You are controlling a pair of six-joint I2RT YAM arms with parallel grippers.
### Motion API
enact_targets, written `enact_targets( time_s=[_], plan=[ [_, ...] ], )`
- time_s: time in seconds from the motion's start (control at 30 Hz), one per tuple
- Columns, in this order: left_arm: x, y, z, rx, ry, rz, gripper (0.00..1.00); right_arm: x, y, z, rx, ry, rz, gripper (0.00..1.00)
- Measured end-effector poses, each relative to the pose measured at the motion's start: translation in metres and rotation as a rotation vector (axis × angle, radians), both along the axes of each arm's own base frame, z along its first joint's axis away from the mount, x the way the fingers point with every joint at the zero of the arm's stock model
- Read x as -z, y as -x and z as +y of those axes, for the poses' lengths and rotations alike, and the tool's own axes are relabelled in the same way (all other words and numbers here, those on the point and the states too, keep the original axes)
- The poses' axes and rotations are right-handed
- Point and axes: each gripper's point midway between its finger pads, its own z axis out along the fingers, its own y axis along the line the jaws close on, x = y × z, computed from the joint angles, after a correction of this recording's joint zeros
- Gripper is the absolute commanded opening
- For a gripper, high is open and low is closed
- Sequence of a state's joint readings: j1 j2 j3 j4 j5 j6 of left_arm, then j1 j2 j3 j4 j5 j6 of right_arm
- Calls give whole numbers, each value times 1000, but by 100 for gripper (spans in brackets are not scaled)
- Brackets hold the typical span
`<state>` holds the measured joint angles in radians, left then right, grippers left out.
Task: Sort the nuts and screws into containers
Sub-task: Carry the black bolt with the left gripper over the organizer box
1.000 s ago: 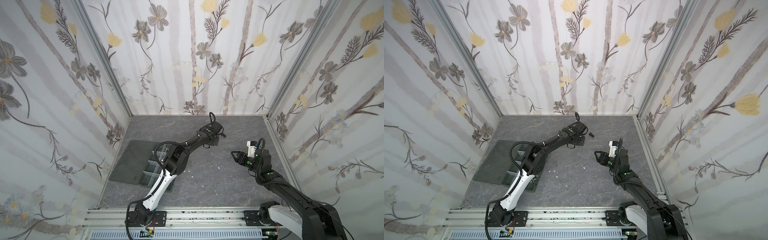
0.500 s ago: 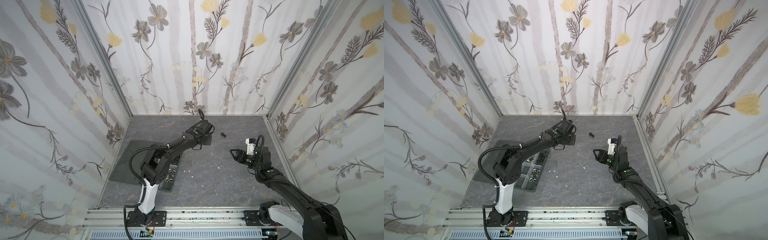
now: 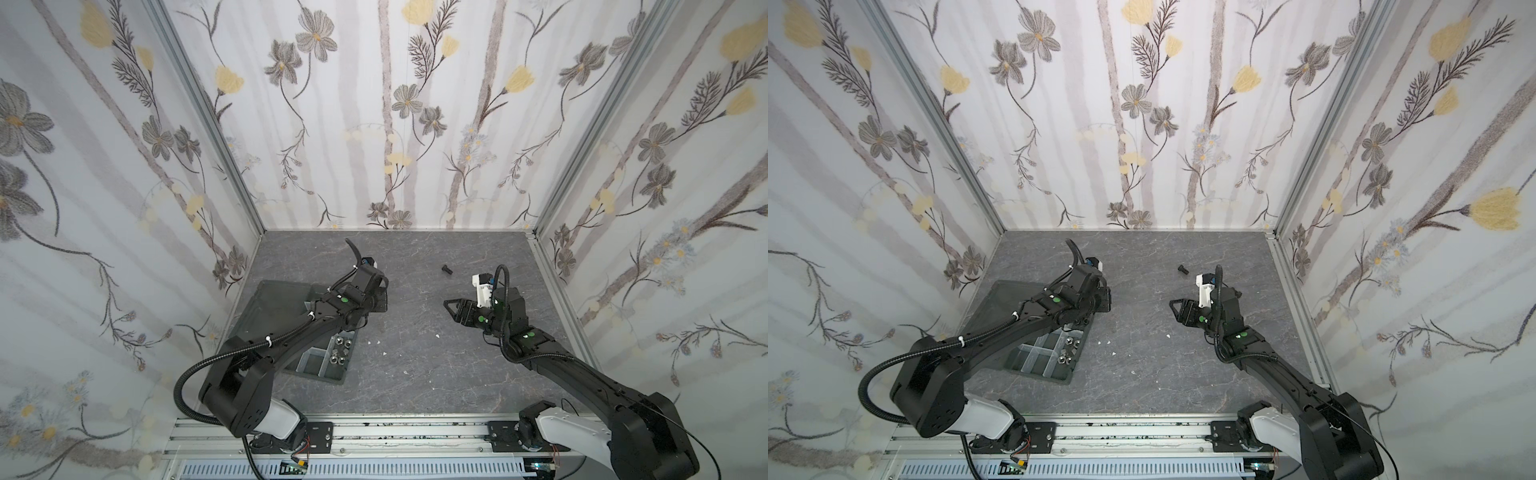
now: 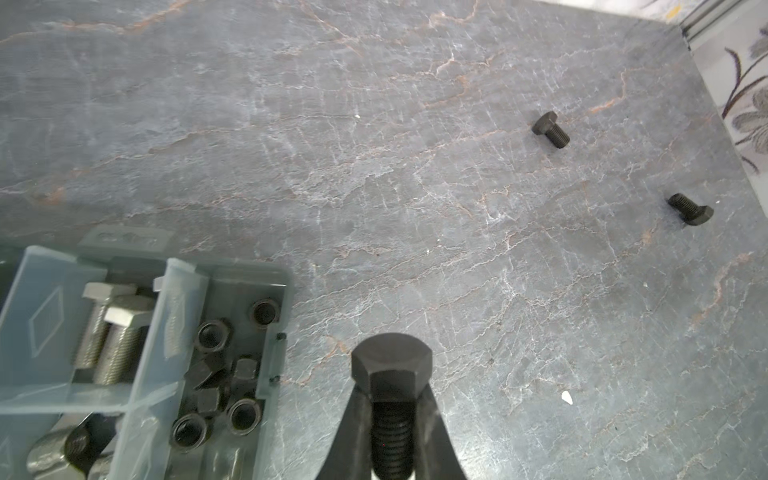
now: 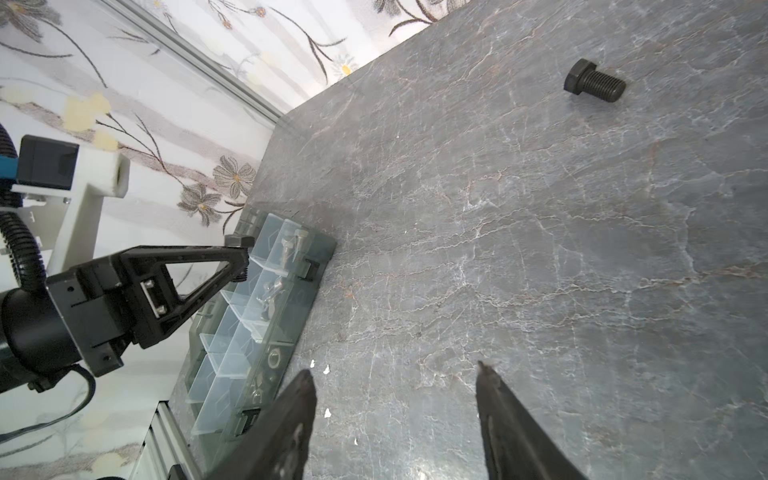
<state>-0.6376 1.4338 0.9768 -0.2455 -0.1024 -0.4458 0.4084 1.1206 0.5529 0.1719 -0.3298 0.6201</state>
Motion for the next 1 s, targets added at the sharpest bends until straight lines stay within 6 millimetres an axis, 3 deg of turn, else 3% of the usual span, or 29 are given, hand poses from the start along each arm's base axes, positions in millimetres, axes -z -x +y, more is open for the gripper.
enact_targets(
  time_s=[0.23,0.5,0.7,0.83,1.0],
  plan=[
    [-2,25,43,-81,7,-23,11,-4,-2,8,-5,5,-5,62],
    [22,56,101,-242,9,13,10,6,-8,22,-27,14,30,62],
    [37,70,130,-339,-43,32,8,0,-14,28,-37,6,17,62],
    [37,71,142,-394,-57,8,9,2,-15,28,-37,7,20,62],
    [53,76,150,-425,-85,45,11,4,-15,29,-39,12,20,62]
  ],
)
